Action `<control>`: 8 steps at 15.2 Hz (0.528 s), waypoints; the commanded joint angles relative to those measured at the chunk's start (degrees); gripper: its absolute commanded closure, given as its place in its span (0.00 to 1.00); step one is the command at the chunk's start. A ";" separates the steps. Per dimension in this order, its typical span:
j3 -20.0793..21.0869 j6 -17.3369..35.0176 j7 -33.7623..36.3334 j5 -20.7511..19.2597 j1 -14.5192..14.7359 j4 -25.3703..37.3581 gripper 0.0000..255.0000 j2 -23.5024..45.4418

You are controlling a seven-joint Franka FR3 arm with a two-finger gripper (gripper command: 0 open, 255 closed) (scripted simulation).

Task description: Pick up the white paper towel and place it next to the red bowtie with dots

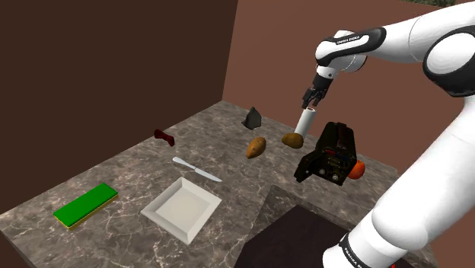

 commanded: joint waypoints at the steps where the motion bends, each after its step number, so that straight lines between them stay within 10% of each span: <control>1: -0.94 -0.38 -3.18 2.00 -0.96 4.41 0.00 4.62; 8: -1.57 -2.09 -12.44 9.13 -7.25 20.55 0.00 21.02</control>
